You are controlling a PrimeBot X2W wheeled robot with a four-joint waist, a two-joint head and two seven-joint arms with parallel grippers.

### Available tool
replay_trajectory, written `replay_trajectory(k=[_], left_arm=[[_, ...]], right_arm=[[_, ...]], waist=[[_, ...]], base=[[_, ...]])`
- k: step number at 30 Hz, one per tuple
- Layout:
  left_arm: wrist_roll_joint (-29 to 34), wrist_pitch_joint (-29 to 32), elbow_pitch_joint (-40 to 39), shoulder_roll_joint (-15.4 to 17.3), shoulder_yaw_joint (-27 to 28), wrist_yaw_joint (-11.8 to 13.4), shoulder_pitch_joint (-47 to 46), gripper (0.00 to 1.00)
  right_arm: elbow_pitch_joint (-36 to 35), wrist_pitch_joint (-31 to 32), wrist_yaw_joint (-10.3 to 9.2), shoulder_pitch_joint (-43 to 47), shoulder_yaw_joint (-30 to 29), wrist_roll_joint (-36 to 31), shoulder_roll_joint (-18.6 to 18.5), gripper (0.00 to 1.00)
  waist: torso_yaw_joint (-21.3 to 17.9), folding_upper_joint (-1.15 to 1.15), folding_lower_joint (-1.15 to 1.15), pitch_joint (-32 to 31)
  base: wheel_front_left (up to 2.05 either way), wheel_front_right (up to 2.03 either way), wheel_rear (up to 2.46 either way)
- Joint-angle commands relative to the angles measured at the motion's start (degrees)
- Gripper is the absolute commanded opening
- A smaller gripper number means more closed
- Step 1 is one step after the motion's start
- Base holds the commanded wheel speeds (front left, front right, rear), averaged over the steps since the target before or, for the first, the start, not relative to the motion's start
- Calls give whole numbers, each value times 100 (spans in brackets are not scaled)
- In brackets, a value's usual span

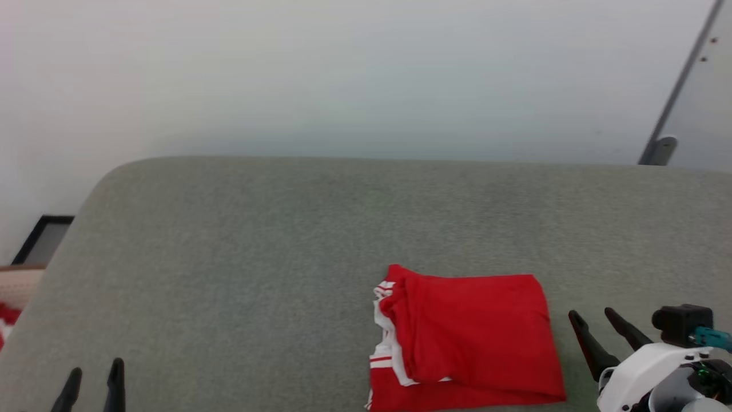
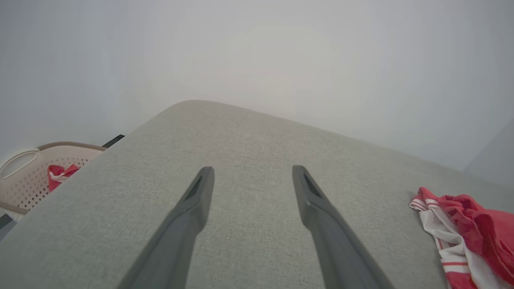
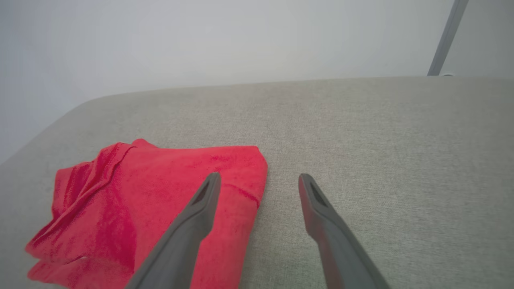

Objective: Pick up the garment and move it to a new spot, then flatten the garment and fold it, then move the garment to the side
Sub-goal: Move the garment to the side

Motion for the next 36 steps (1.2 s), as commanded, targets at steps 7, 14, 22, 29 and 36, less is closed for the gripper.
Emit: replay_trajectory(k=[7,14,22,29,36], left_arm=[[-66,61,13,-45,-154,-10,-142,100],[-101,27,68,-121,-300,-12,-298,100],[-148,-15,191,-140,-471,-15,-497,100],[-193,-58,268,-135,-552,-16,-574,100],[-203,-96,245,-119,-527,-15,-544,100]], right_arm=[[614,640,-10,-402,-91,11,101,100],[1162,1554,-10,-749,-137,-60,210,100],[1813,2607,-10,-1026,-106,5,485,46],[1900,2990,-11,-1259,-76,65,479,0],[1528,3141,-12,-1512,5,-65,126,0]], waist=[[559,0,0,310],[767,0,0,568],[868,0,0,734],[884,0,0,745],[741,0,0,703]], base=[[0,0,0],[0,0,0],[0,0,0],[0,0,0],[0,0,0]])
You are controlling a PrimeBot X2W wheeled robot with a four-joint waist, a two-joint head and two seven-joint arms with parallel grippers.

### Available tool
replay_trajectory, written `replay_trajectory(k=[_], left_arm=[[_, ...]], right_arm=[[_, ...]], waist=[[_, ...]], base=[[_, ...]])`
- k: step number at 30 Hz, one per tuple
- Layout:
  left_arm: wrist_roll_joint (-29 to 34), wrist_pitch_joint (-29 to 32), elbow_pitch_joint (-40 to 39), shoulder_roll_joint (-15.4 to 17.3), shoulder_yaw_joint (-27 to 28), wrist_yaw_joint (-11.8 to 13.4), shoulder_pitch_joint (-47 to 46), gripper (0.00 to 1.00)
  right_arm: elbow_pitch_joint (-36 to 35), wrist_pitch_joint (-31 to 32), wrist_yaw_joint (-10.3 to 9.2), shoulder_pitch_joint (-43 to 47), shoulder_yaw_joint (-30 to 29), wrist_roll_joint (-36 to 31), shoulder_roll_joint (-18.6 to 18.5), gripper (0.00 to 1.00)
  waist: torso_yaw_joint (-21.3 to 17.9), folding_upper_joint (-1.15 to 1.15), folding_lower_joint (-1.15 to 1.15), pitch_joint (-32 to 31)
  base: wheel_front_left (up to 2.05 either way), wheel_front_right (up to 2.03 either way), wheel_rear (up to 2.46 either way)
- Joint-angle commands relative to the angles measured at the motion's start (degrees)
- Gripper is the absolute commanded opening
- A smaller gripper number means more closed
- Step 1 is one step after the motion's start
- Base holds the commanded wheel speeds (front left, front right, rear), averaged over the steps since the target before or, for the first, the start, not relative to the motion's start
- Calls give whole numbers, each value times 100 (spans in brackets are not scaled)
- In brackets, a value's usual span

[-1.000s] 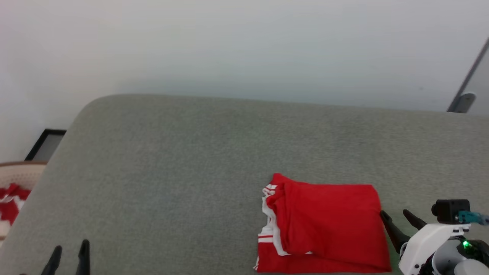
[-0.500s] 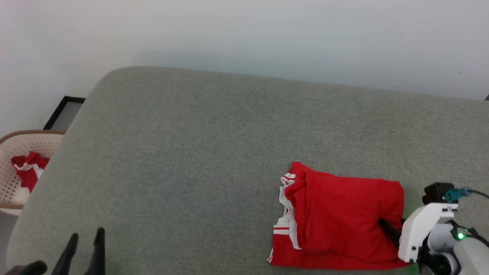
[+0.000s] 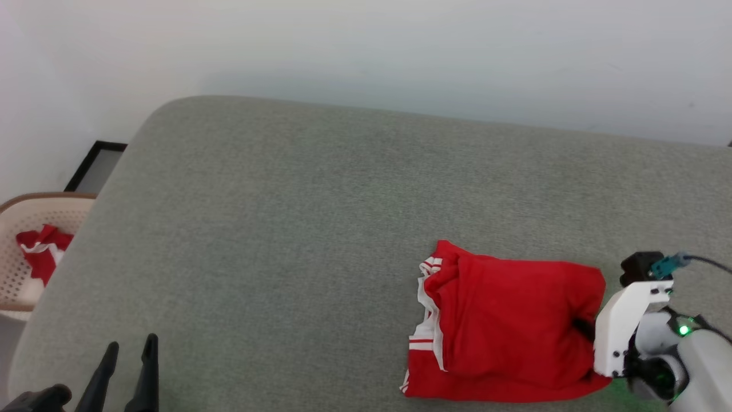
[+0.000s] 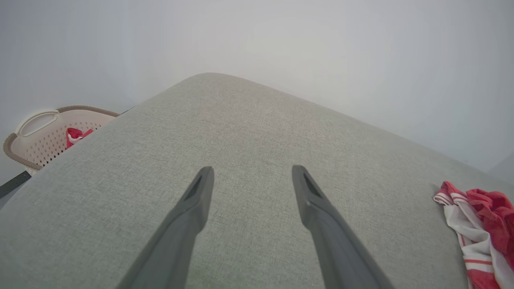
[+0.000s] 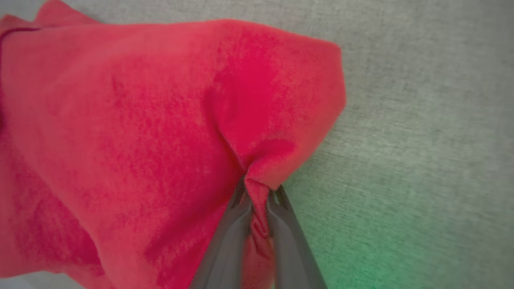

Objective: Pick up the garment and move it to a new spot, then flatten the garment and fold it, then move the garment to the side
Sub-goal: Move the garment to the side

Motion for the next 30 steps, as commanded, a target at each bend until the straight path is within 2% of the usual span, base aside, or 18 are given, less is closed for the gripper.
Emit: replay_trajectory(k=[1,21,30], left_arm=[[-11,-38,-28,7,13,-14,-1,100],[75,-86,-92,83,-344,-16,-665,100],[43,-98,-115,205,-611,-16,-1131,100]], right_arm=[[-67,70,-14,-46,6,-72,-161,0],[-1085,684,-13,-702,-500,-767,-1486,0],[-1235,453,-13,-1119,-470,-1107,-2128,0]], waist=[[-91,0,0,6],[-1184,0,0,450],[-1660,0,0,856]], base=[[0,0,0],[0,0,0],[0,0,0]])
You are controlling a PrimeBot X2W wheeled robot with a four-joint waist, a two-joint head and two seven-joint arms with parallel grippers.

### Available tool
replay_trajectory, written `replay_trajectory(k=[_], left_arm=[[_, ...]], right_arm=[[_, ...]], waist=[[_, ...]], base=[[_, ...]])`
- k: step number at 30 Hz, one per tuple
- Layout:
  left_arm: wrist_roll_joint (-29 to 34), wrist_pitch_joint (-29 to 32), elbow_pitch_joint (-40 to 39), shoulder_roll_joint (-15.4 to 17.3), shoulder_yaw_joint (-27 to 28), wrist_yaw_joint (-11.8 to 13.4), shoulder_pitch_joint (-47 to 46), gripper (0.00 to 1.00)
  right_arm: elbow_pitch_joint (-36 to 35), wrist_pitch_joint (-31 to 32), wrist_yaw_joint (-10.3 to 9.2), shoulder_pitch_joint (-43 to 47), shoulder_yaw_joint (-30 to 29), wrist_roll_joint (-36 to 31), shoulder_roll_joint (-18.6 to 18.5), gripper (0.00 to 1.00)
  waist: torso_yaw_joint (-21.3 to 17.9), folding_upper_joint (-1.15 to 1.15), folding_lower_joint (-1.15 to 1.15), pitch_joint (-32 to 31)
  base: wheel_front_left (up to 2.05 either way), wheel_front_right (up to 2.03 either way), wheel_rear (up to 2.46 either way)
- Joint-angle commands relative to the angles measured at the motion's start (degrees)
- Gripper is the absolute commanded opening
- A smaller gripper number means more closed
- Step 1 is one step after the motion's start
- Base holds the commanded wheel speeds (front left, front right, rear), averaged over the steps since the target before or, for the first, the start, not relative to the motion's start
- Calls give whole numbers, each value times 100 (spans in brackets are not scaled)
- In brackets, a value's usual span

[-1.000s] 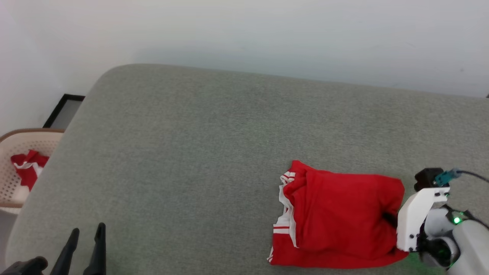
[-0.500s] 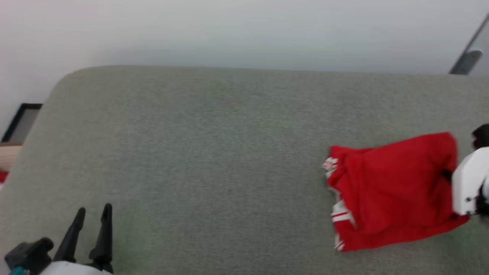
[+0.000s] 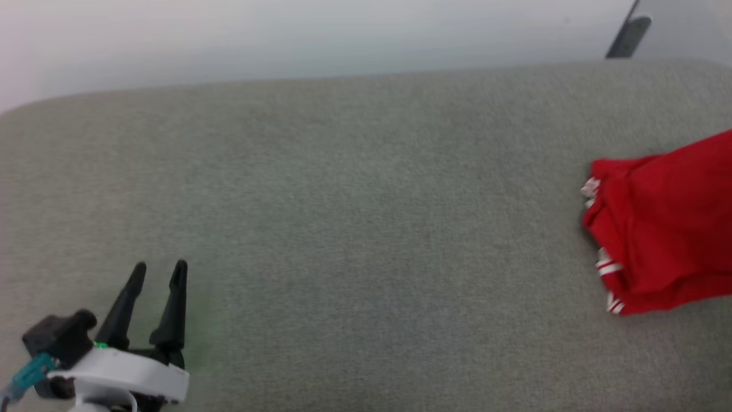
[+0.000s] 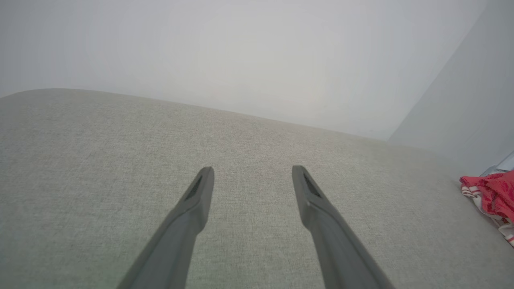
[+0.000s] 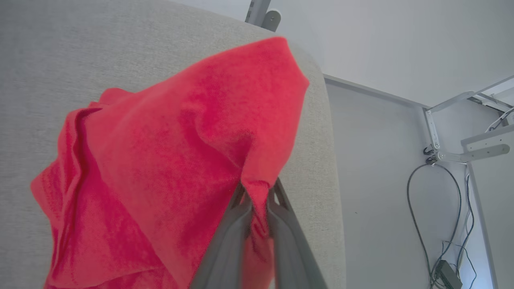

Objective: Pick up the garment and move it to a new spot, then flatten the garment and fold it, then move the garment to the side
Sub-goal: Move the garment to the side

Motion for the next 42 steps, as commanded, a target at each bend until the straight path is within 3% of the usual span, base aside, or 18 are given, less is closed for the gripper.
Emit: replay_trajectory(k=[1,9,19,37,38,39,40,41,42], left_arm=[[13,-18,-16,49,-16,-15,-100,100],[-16,-11,-51,159,-305,-15,-625,100],[-32,-13,-184,311,-615,-16,-1109,100],[-127,-13,-178,468,-966,-16,-1460,100],[-129,-13,-169,480,-948,-16,-1434,100],[-125,-13,-159,489,-938,-16,-1405,100],[-124,-13,-147,490,-925,-16,-1375,100],[-130,-13,-137,493,-915,-16,-1341,100],[-122,-13,-119,495,-907,-16,-1306,100]], right_arm=[[8,-81,-12,-90,41,-43,-71,0],[451,-801,-12,-563,305,-354,-611,0],[1181,-1586,-12,-1153,624,-1117,-903,0],[2856,-2504,-12,-1687,288,-1991,-12,0],[2924,-2565,-12,-1726,239,-2023,34,6],[2997,-2621,-12,-1751,203,-2091,81,27],[3080,-2656,-12,-1773,183,-2136,113,39],[3160,-2668,-12,-1793,152,-2159,133,72],[3232,-2719,-12,-1811,120,-2192,173,89]], waist=[[-240,0,0,269],[-390,0,0,767],[-382,0,0,1273],[-344,0,0,1414],[-359,0,0,1394],[-374,0,0,1366],[-390,0,0,1326],[-406,0,0,1289],[-423,0,0,1238]], base=[[0,0,0],[0,0,0],[0,0,0],[0,0,0],[0,0,0],[0,0,0],[0,0,0],[0,0,0],[0,0,0]])
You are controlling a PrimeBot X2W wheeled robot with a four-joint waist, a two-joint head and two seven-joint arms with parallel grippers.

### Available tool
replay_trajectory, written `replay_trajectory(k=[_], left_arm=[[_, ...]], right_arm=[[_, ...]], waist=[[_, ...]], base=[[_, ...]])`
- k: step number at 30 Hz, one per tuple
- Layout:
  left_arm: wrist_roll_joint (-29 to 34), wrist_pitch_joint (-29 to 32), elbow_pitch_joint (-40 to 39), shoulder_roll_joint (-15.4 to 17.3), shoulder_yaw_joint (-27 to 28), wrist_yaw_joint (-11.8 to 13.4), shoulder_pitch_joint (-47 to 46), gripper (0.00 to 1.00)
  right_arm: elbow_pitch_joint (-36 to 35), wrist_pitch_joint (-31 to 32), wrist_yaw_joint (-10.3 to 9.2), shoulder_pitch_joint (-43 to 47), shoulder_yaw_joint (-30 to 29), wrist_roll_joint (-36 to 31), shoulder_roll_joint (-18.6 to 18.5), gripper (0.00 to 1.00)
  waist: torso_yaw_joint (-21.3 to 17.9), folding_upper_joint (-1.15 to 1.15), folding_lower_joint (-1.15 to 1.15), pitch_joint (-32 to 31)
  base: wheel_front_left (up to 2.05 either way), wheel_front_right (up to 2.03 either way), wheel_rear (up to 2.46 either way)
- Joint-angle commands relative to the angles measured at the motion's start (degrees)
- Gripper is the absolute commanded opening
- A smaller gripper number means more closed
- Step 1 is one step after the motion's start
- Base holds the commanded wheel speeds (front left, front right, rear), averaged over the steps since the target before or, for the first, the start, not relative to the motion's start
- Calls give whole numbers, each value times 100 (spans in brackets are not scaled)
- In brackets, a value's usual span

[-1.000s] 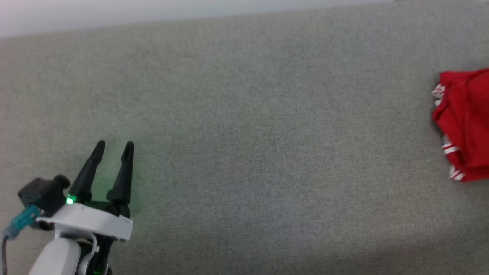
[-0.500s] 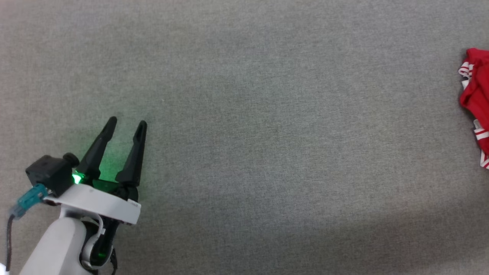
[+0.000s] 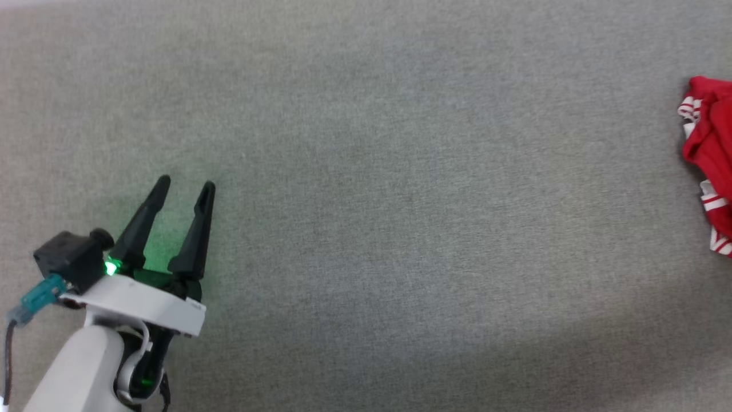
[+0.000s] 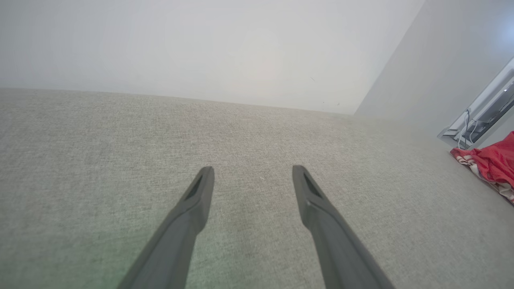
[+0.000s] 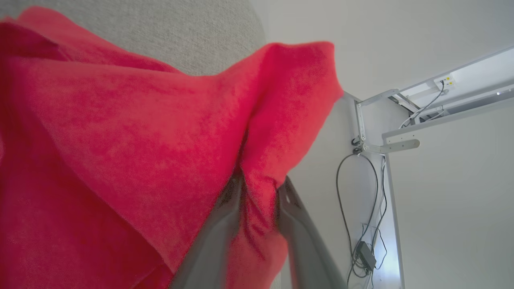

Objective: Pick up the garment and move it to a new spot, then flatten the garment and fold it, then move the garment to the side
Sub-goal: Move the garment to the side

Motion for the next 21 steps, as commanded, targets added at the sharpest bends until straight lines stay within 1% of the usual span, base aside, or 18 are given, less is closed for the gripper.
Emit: replay_trajectory(k=[1,9,15,18,19,21], left_arm=[[4,4,34,18,15,-16,101,100],[-35,4,119,13,165,-16,378,100],[-38,4,160,-74,388,-14,727,100],[20,4,171,-120,545,7,943,100],[20,4,171,-120,545,7,943,100],[70,4,168,-159,636,33,1094,100]], right_arm=[[86,-85,-12,-72,-38,-75,44,100],[464,-497,-12,-223,-44,-138,214,100],[667,-898,-12,-116,-9,79,527,100],[739,-1105,-12,10,41,119,774,100],[739,-1105,-12,10,41,119,774,100],[747,-1285,-12,114,84,99,908,100]], waist=[[-59,0,0,-130],[-85,0,0,-621],[-4,0,0,-1092],[50,0,0,-1356],[50,0,0,-1356],[100,0,0,-1533]], base=[[0,0,0],[0,0,0],[0,0,0],[0,0,0],[0,0,0],[0,0,0]])
